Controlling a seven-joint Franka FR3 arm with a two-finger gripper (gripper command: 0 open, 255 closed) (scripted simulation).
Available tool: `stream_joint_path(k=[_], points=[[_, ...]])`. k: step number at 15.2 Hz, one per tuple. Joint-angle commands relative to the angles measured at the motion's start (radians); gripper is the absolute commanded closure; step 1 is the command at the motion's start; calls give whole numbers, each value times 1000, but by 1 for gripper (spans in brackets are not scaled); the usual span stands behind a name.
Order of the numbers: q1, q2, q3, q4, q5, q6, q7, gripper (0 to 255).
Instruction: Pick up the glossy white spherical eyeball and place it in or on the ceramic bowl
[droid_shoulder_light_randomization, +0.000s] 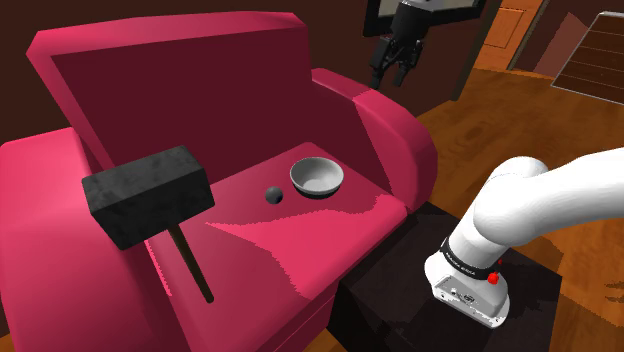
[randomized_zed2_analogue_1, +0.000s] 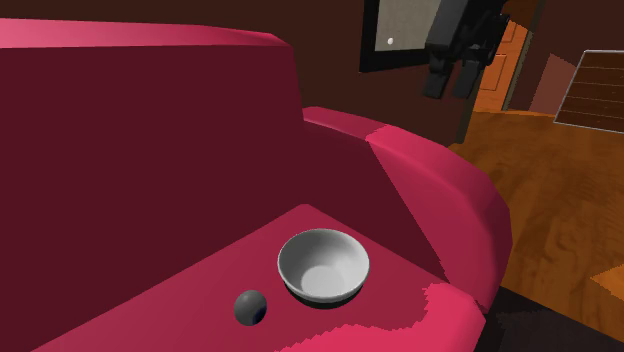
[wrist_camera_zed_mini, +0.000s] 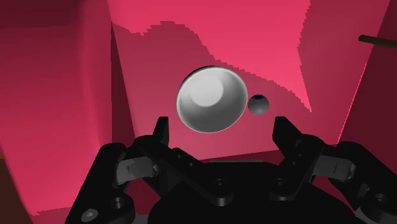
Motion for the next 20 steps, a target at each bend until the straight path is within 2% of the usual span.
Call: stream_joint_path(k=[1, 12, 20], points=[[0, 0, 0, 0, 0, 0, 0, 0], [23, 229, 187, -88, 9, 293, 185, 0], [22, 488, 311, -50, -54, 479, 350, 0]])
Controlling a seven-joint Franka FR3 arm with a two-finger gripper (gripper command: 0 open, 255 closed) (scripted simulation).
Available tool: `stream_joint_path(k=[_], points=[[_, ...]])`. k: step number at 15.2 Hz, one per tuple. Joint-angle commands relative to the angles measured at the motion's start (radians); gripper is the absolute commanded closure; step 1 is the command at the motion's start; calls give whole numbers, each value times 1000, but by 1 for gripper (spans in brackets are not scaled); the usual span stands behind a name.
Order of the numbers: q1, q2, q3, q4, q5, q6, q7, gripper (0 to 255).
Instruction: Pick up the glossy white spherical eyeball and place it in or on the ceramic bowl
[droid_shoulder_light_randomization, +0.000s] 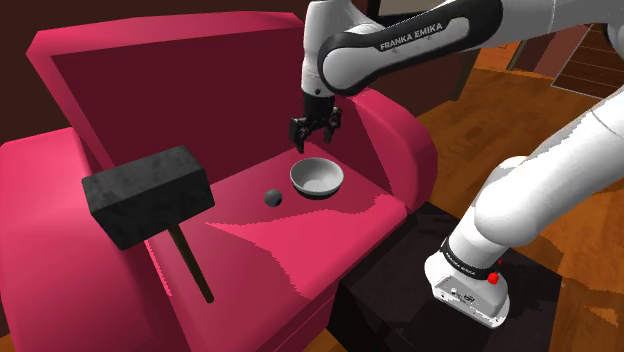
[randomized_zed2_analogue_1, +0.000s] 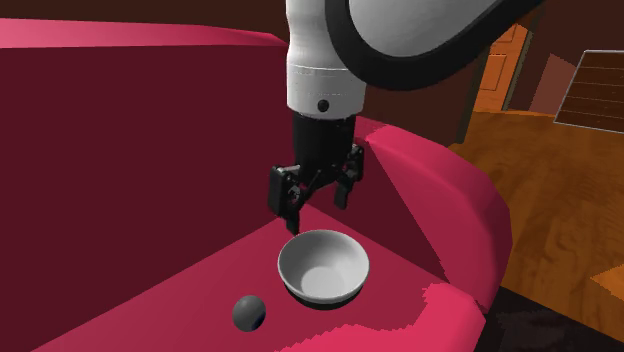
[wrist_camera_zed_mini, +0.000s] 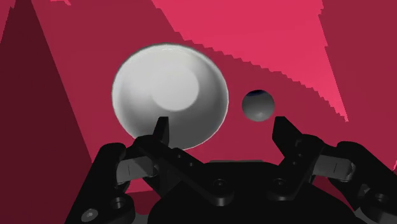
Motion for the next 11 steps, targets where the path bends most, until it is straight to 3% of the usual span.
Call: stream_joint_path(k=[1, 11], points=[[-3, 73, 27, 21, -28, 41, 46, 0], [31, 475, 91, 205, -255, 165, 317, 0]])
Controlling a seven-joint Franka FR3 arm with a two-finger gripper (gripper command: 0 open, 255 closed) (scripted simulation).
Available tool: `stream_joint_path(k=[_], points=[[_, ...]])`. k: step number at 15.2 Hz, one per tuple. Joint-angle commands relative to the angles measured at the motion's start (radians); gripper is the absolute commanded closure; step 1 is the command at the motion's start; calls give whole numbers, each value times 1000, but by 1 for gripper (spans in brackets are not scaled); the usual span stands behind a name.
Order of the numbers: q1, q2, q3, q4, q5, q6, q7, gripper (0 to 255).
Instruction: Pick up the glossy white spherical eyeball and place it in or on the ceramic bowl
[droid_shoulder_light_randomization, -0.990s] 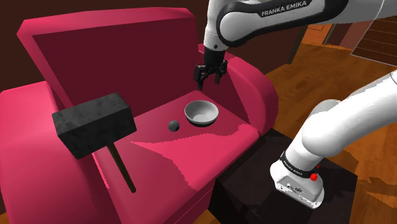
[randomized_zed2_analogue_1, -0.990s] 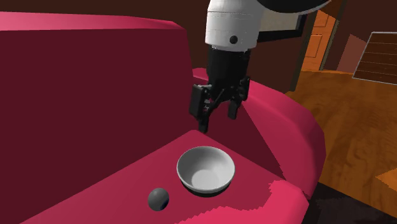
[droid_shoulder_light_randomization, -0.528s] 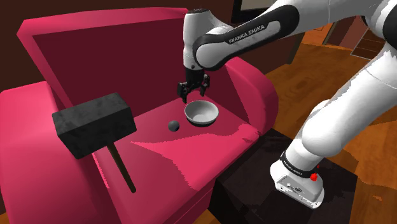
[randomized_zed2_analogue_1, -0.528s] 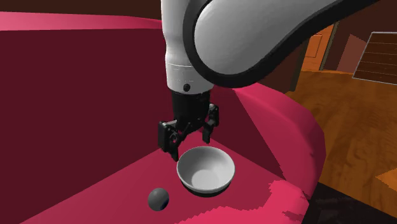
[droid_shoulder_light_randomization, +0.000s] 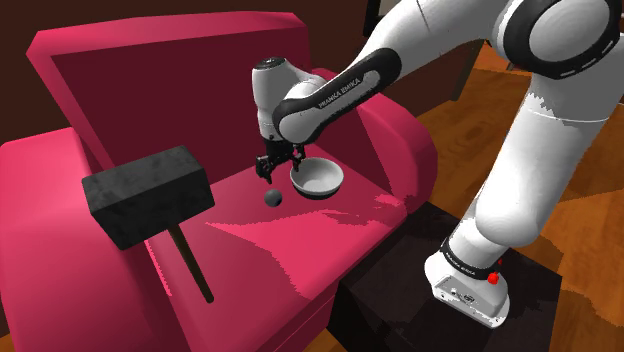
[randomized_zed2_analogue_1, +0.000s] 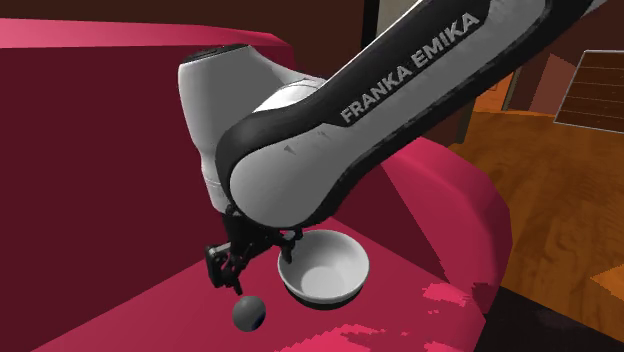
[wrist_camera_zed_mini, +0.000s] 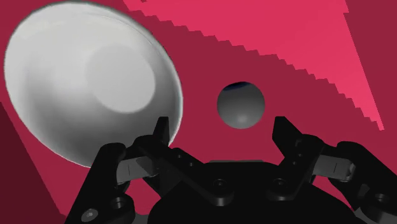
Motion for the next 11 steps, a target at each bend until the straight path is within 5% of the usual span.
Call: stream_joint_path(k=[1, 4, 11], points=[[16, 81, -3, 46, -50, 12, 51, 0], [52, 205, -19, 131, -117, 17, 120, 0], [59, 259, -38, 117, -150, 81, 142, 0]])
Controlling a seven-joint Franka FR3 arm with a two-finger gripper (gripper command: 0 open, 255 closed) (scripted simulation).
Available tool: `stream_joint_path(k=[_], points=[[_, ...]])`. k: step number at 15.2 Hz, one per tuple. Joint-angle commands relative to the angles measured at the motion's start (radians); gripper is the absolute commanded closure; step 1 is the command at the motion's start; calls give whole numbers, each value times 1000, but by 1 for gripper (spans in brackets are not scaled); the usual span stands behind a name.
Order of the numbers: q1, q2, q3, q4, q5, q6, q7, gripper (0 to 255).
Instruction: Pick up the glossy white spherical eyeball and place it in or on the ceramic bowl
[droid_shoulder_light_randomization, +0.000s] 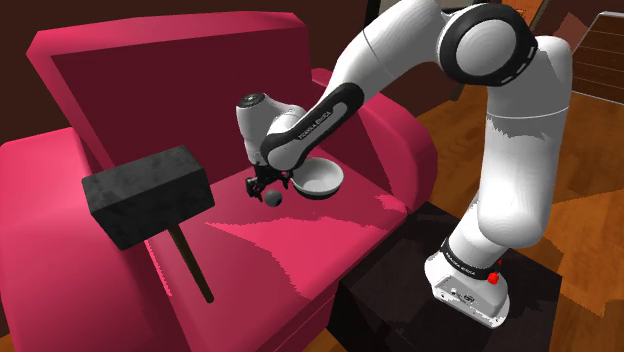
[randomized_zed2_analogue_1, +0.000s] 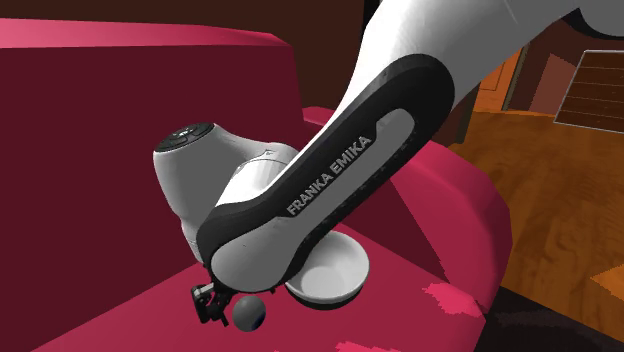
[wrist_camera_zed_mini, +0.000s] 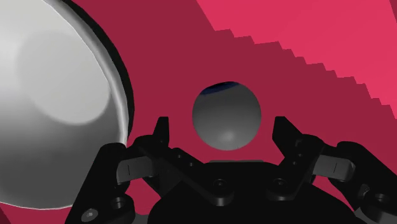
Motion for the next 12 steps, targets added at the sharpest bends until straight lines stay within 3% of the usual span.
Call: stream_joint_path(k=[1, 9, 10, 12], points=[[2, 22, -8, -7, -14, 28, 8, 0], [1, 22, -7, -7, -14, 28, 8, 0], [1, 23, -8, -6, -15, 28, 9, 255], [2, 27, -8, -2, -16, 27, 9, 255]])
